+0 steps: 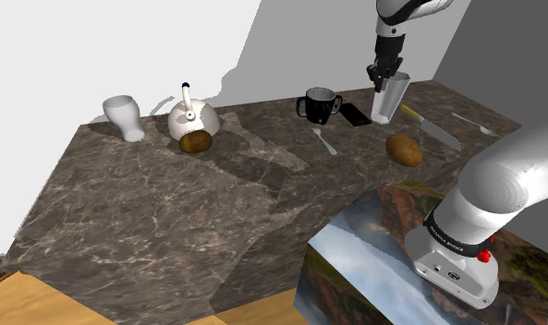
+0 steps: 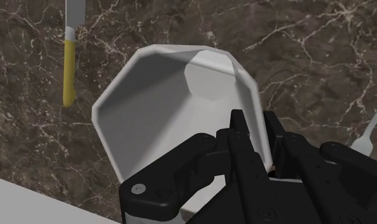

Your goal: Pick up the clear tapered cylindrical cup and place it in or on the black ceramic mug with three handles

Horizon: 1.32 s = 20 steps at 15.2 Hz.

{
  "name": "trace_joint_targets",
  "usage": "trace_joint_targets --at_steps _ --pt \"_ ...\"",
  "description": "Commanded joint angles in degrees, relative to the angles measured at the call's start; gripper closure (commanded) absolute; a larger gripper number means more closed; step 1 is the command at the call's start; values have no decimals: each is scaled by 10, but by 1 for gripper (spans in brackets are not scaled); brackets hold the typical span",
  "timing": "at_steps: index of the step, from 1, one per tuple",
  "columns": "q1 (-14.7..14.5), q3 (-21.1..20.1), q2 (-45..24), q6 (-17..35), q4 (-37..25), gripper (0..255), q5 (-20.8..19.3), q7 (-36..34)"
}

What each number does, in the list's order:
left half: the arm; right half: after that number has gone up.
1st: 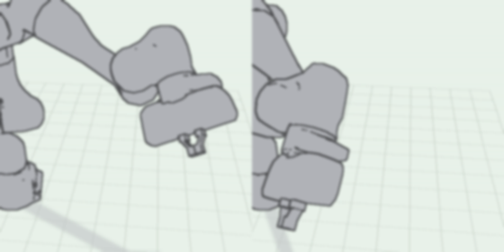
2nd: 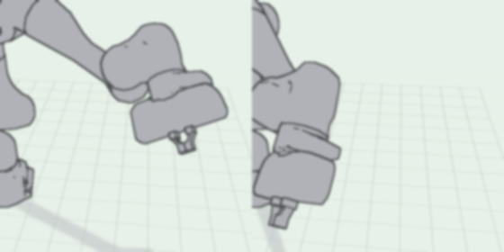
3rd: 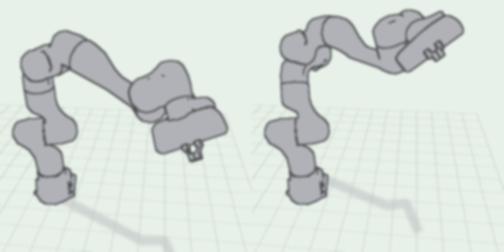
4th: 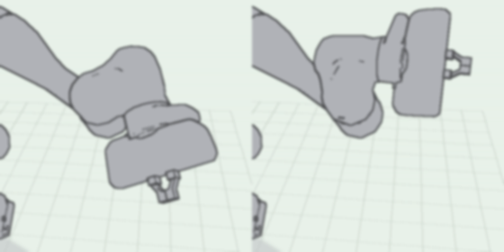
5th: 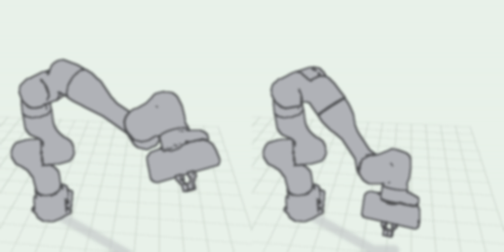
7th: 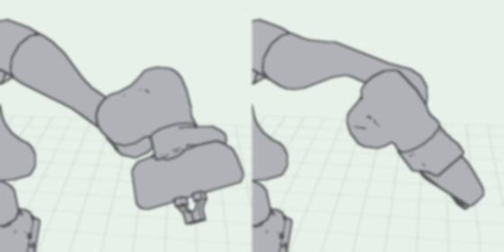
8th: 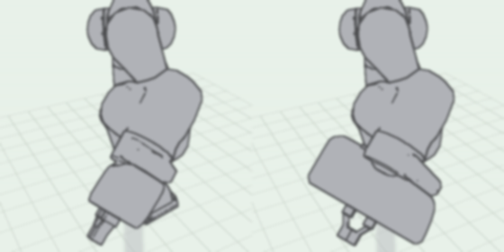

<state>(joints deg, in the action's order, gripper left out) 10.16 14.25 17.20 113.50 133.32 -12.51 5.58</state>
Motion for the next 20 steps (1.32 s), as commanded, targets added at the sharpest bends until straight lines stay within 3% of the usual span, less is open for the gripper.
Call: trace_joint_targets --at_steps 1,20 --pt "-1 -2 4 -16 -12 255 1 1" --pt "-5 -13 22 -163 -142 255 9 17"
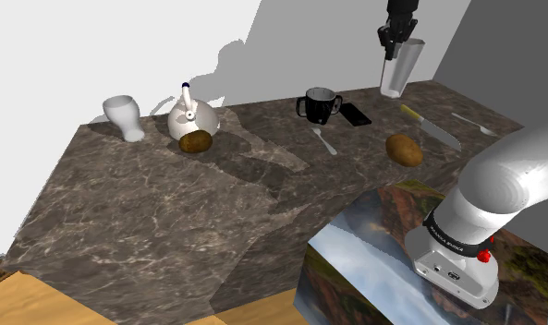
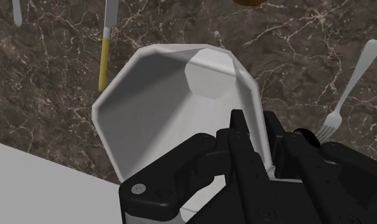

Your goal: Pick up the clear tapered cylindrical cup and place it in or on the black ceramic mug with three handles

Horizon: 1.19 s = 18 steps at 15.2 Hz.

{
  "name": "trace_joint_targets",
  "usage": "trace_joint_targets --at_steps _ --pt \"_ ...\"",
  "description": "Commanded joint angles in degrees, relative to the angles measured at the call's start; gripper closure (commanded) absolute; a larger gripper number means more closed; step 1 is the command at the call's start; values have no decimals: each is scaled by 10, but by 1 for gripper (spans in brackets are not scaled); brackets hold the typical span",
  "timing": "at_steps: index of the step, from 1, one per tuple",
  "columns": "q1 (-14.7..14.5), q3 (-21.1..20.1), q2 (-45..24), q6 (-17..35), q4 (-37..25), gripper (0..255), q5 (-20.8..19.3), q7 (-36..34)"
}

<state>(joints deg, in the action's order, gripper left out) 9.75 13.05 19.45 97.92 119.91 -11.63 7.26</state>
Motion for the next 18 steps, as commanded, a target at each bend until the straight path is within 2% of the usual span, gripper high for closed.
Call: trace_joint_targets --at_steps 1,3,9,14,18 --pt "-1 -1 -1 -15 -16 255 1 1" --pt "-1 -2 -2 -24 -26 255 2 3" --pt "-25 -27 -107 -57 -156 255 31 -33" --pt "-41 -44 -205 -98 -291 255 50 -57" --pt "-52 -54 -297 -147 -429 255 63 -74"
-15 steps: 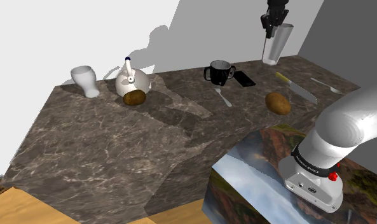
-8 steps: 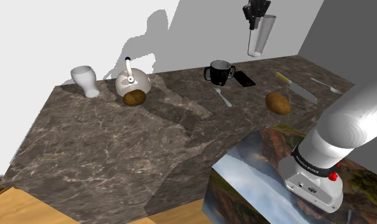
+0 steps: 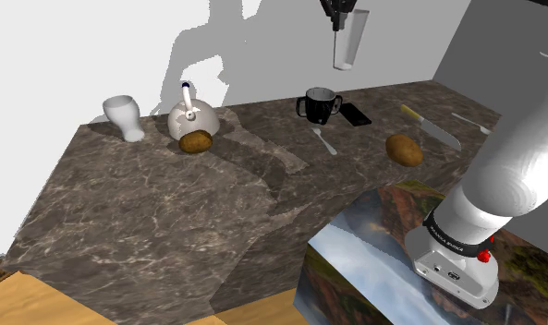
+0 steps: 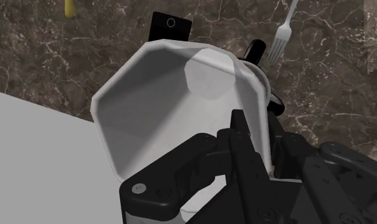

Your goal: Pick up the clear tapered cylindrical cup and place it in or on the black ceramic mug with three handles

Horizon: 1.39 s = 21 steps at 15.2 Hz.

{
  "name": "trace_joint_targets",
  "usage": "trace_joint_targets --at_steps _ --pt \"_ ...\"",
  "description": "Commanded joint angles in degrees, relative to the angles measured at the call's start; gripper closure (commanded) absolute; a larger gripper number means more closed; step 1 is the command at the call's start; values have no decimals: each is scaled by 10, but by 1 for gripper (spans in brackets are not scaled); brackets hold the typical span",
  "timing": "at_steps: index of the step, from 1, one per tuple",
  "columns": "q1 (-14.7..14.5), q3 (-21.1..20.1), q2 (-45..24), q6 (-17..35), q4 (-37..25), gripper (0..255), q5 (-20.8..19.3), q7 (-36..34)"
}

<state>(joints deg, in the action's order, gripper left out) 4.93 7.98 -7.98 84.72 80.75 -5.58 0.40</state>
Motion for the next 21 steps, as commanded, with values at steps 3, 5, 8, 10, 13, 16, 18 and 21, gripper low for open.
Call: trace_joint_targets --at_steps 3,5,8,10,13,16,18,21 --pt "-9 -10 -123 -77 -197 255 14 -17" --pt "-11 -10 -113 -55 -165 255 13 -20" --pt "-12 -10 -100 -25 -122 255 12 -23" --pt "-13 -11 -93 -6 -96 255 11 -25" --pt "-13 -11 -84 21 -60 255 10 -28" --pt "-14 -11 -78 47 -28 255 10 -31" --pt "-14 -11 -75 64 -8 255 9 -33" --pt "-15 -11 -72 88 20 255 9 -35"
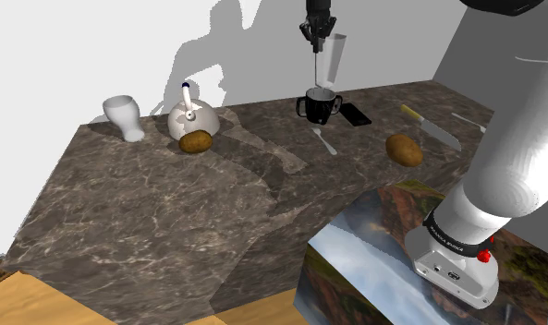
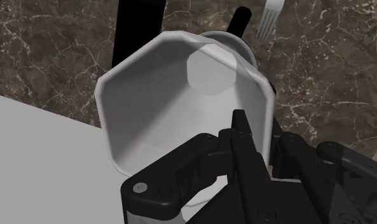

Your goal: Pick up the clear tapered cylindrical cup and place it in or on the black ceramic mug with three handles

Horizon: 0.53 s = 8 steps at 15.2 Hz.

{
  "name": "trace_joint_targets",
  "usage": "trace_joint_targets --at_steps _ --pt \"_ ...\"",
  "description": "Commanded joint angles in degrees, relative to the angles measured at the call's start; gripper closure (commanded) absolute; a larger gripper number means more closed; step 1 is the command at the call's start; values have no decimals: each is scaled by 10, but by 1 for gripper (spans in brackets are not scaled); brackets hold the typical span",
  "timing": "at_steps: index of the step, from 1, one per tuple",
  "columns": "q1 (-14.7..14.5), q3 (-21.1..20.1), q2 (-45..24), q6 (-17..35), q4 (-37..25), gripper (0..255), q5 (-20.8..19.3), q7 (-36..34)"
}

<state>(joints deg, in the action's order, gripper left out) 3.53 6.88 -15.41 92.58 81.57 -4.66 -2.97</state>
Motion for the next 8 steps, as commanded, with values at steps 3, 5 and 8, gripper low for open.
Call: trace_joint_targets --at_steps 3,5,8 --pt "-1 0 4 33 37 255 -1 -4" --pt "-1 -1 5 49 53 255 -1 -5" --pt "-1 -1 5 57 61 255 -1 -6"
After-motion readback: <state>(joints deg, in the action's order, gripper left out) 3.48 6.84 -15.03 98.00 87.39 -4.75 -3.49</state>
